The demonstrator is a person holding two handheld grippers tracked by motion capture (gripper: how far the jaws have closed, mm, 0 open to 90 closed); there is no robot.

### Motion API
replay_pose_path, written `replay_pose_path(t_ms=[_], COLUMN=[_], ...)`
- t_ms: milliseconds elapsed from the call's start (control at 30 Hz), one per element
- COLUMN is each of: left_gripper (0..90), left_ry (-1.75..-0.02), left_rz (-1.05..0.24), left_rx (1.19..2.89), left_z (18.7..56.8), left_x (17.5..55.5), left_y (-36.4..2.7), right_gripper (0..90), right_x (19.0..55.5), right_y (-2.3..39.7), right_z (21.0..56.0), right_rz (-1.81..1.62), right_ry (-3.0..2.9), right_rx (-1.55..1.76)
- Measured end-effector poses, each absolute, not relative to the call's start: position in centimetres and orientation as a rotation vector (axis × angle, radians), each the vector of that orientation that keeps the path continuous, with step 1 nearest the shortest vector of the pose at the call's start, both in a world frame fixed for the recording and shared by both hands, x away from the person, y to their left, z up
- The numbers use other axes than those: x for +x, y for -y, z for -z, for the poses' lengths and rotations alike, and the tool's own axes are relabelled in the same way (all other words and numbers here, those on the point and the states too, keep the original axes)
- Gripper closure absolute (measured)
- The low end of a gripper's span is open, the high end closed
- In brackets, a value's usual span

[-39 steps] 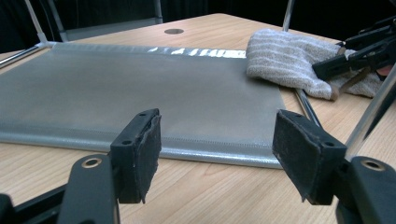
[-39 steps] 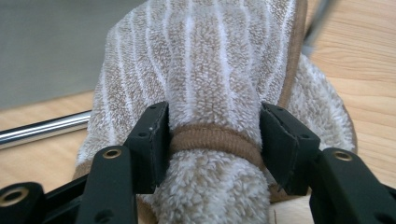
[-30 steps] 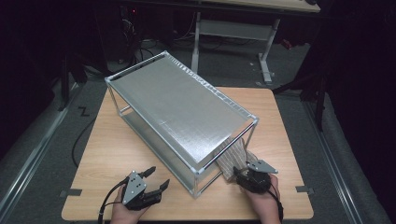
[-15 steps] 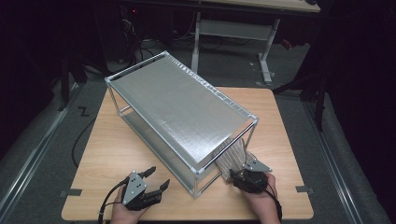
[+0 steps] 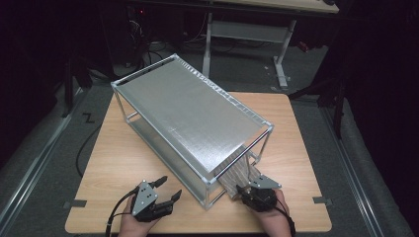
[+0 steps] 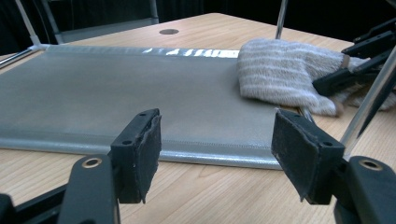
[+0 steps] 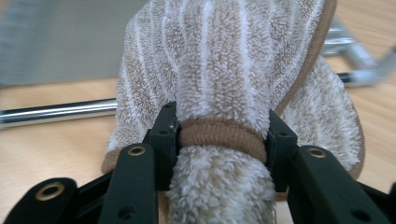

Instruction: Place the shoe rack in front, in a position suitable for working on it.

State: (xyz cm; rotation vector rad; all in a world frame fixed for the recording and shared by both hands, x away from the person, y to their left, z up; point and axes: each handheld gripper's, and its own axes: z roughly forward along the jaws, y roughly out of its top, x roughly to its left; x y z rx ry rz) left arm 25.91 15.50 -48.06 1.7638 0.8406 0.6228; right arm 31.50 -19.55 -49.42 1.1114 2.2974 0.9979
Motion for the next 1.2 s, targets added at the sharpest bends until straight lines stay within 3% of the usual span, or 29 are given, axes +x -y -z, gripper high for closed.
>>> replay_pose_path(t_ms=[400,1200], left_gripper=[33.5,33.6], left_ry=[-0.804,-0.766], left_rz=[-0.596,-0.556], left_rx=[1.778,1.793], left_z=[48.0,48.1], left_x=[26.7,27.5], left_y=[-14.4,-13.0], right_gripper=[60.3,63.4], right_x=[27.6,26.9], right_y=[15.9,25.0], right_z=[49.0,45.5], right_rz=[-1.066,-1.255], right_ry=[-2.448,-1.874], right_rx=[0.866,1.169])
